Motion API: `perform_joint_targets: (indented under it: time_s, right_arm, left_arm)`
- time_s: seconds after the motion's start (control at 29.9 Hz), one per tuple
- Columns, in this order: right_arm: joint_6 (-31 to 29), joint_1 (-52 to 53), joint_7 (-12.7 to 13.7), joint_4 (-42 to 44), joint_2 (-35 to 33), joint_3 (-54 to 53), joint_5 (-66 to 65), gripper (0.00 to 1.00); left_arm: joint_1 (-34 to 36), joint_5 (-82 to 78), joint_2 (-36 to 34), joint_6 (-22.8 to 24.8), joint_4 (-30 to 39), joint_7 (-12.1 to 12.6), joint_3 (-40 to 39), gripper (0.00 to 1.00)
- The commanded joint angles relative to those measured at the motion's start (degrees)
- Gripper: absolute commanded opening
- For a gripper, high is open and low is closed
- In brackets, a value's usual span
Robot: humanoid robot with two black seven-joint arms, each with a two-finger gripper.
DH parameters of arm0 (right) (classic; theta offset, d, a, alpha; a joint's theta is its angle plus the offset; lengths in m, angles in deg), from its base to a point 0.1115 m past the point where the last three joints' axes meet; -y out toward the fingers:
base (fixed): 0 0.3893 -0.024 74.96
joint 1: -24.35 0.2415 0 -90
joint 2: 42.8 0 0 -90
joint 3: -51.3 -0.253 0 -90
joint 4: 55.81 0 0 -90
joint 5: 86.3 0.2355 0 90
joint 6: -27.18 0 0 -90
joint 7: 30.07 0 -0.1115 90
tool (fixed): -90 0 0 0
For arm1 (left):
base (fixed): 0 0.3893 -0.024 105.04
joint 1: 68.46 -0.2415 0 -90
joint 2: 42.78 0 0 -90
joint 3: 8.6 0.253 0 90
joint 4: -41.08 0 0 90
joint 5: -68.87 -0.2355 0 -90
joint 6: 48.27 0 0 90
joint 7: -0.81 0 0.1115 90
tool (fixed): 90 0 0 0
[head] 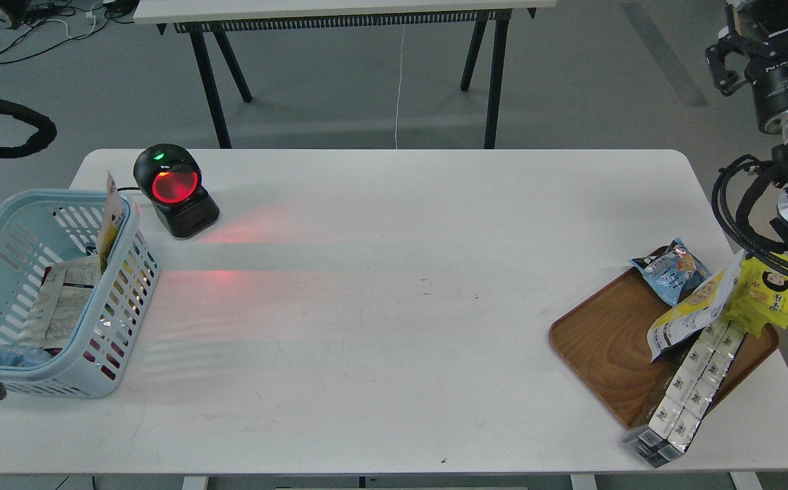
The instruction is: Scan snack and place in basket
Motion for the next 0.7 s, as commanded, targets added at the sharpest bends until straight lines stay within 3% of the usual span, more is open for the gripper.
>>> perform_joint_targets:
  time_s: [0.0, 0.33, 0.67]
  right_arm:
    - [-0.17, 0.08, 2.39, 0.08, 1.27, -1.47, 0.03, 0.99]
    - [-2.8, -0.36, 3.1, 4.64, 5.14, -3.84, 0.03, 0.99]
    - [-2.94, 0.08, 3.36, 5.44, 4.97, -3.85, 0.03, 0.99]
  left_arm:
    - [-2.17, 10.65, 2.8, 0.03, -1.04, 2.97, -0.29, 0.99]
    - [-12.27, 20.61, 5.09, 0.03, -0.95, 4.03, -1.52, 1.0]
    - [-15.01, 20.61, 7.38, 0.03, -0.77, 4.74, -5.3, 1.0]
